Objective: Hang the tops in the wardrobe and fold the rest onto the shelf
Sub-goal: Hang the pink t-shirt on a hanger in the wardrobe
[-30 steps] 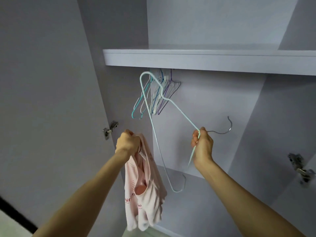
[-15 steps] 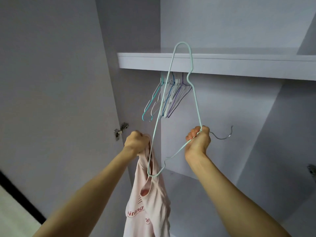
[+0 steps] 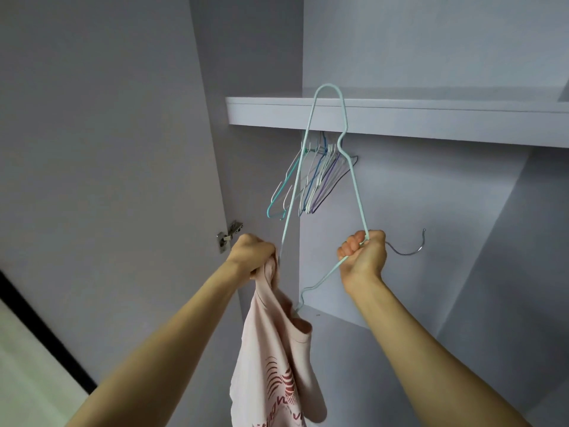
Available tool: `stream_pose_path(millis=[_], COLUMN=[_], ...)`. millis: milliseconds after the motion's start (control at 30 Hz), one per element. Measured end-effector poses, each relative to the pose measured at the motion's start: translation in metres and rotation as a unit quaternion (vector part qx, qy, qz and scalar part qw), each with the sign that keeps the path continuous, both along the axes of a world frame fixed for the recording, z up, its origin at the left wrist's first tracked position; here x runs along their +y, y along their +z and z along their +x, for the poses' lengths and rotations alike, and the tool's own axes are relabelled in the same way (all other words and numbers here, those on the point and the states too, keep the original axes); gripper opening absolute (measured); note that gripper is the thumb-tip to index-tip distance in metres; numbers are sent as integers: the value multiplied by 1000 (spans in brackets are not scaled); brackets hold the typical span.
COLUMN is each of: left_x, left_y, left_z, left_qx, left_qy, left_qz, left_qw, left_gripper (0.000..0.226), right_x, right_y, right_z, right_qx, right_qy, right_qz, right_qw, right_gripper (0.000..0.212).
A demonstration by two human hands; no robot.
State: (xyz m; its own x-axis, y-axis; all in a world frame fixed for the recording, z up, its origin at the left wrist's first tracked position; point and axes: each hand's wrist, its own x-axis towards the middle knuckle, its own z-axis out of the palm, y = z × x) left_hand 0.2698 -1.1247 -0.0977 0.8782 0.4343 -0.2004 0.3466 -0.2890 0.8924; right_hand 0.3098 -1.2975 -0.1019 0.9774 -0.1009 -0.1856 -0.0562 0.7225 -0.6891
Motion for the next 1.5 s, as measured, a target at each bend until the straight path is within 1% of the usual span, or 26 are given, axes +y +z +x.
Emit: stream_pose_path(millis=[100,167,233,300,400,467,500,533,600,633,700,733,767,800,833,900,933,1000,1067,1133,1200,1267,1333,1400,1467,1500], left_x=[2,3,-1,-6,-6,0,5,9,18,23,33,37,40,42,42,36,31,19,8,1,-1,3,10,17,21,22], left_y=[6,10,14,20,34,44,49,53,54,52,44,40,37,35,34,36,38,44,49,55,59,62,61,59,55,55], left_z=[-3,-6,-9,-12,-17,-21,-22,-23,-25,-26,-31,-33,-36,-38,-39,-38,-36,-34,-31,-28,-27,-26,-26,-25,-26,-27], left_qx=[-21,-30,-42,-66,-101,-131,-143,-153,-168,-173,-170,-163,-153,-142,-130,-121,-121,-122,-127,-137,-150,-163,-170,-171,-167,-169], left_qy=[23,24,19,13,29,37,33,30,40,54,83,96,106,110,105,72,52,20,-3,-22,-21,-7,27,63,81,90], left_qz=[55,66,57,22,-84,-125,-127,-122,-81,-46,22,42,51,52,40,-10,-40,-74,-93,-112,-131,-137,-119,-93,-73,-68], left_qw=[998,997,997,997,991,983,981,980,982,982,982,981,981,982,985,990,990,990,988,984,980,977,978,979,980,979], left_gripper=[16,16,15,15,11,6,4,4,7,12,19,19,18,16,13,8,7,8,10,11,10,12,11,10,13,14], right_x=[-4,-5,-2,6,13,13,14,14,14,12,7,3,1,-1,-1,2,4,10,16,24,28,28,24,19,18,18], right_y=[8,11,7,-2,-21,-36,-42,-45,-41,-35,-17,-8,0,7,12,18,17,8,-3,-15,-26,-38,-43,-40,-31,-26], right_z=[2,4,3,0,-1,-1,0,0,3,7,16,21,26,31,35,41,42,39,34,27,21,19,20,24,25,26], right_qx=[8,-5,-30,-53,-47,-38,-42,-55,-96,-129,-199,-222,-230,-220,-190,-98,-58,0,27,31,41,58,74,49,-2,-18], right_qy=[-5,-5,-2,4,11,-1,-6,-12,-28,-40,-71,-89,-103,-109,-106,-72,-48,-4,23,31,37,47,57,52,40,38], right_qz=[-40,-64,-75,-77,-67,-94,-129,-174,-271,-314,-401,-433,-448,-438,-395,-251,-183,-122,-101,-107,-132,-153,-186,-223,-272,-275], right_qw=[999,998,997,996,997,995,991,983,957,940,891,869,858,865,892,960,980,993,994,993,990,985,978,972,962,961], right_gripper=[28,27,29,30,30,32,33,34,31,29,23,24,25,27,30,33,32,31,29,28,28,28,30,30,29,29])
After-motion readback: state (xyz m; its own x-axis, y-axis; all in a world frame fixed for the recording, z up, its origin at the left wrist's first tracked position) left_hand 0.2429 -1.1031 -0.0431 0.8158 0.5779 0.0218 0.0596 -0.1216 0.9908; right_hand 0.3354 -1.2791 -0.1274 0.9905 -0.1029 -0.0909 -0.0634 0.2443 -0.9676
